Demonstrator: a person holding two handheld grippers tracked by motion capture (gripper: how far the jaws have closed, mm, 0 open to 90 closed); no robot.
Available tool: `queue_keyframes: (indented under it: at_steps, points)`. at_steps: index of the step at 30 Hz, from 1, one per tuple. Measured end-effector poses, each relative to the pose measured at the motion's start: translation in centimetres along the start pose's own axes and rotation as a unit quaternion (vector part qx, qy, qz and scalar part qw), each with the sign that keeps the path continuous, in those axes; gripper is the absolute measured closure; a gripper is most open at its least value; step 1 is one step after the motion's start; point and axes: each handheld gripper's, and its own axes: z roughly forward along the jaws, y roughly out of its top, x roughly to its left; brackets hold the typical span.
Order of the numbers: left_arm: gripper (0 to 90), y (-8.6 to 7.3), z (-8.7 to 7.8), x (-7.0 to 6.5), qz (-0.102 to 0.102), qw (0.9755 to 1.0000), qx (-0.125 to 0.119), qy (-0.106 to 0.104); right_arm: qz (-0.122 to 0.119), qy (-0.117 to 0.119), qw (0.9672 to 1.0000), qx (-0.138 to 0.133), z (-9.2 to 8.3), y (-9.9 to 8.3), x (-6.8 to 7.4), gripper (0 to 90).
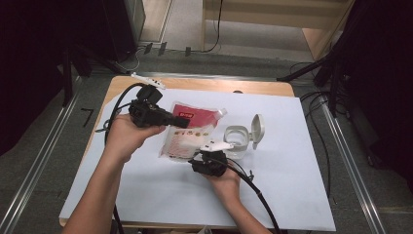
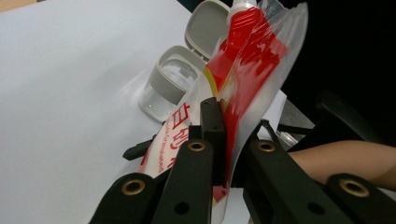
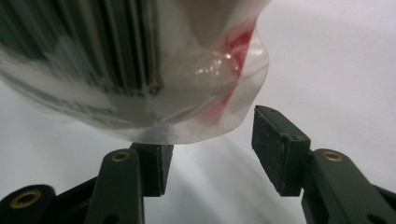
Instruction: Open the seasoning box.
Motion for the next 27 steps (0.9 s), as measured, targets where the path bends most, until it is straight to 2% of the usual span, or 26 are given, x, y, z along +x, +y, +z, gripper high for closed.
queue_keyframes:
  at_steps: [4,5,9,10,14,18,22,24,25,26,27]
  points:
    - [90.0,0.0,-0.1,0.1,-0.006,1.0000,-0.001,-0.005,0.001,0.011,0.9999,-0.007,0.1,-0.2,0.2,47.5]
    - [90.0,-0.1,0.0,0.2,-0.009,0.9999,0.001,-0.006,-0.004,0.015,0.9998,-0.012,0.1,-0.2,0.4,47.5]
    - [90.0,-0.1,0.4,0.5,-0.020,0.9997,-0.001,-0.011,-0.038,0.003,0.9989,-0.028,-0.2,0.0,1.2,50.5]
    - [90.0,-0.1,0.4,0.5,-0.017,0.9998,-0.001,-0.011,-0.042,0.005,0.9987,-0.027,-0.3,0.0,1.3,52.9]
    - [90.0,0.0,0.8,0.4,-0.014,0.9999,0.001,0.003,-0.057,0.018,0.9978,-0.026,-0.5,0.0,1.6,53.4]
    - [90.0,0.2,1.4,0.0,0.003,0.9997,0.007,0.025,-0.067,0.045,0.9966,-0.010,-0.7,0.0,1.9,53.7]
    - [90.0,0.3,2.4,-0.3,0.010,0.9993,0.016,0.033,-0.091,0.044,0.9949,0.000,-0.8,-0.1,2.4,51.6]
    - [90.0,0.4,3.2,-0.5,0.015,0.9990,0.021,0.035,-0.112,0.047,0.9926,0.007,-0.9,-0.1,2.9,50.7]
    - [90.0,0.4,3.4,-0.6,0.015,0.9989,0.023,0.038,-0.125,0.042,0.9912,0.010,-0.9,-0.1,3.2,47.3]
    - [90.0,0.4,3.8,-0.7,0.020,0.9984,0.025,0.047,-0.131,0.044,0.9903,0.012,-0.8,0.0,3.3,46.8]
    - [90.0,0.5,4.0,-0.7,0.021,0.9986,0.023,0.043,-0.124,0.057,0.9905,0.015,-0.8,-0.1,3.4,46.4]
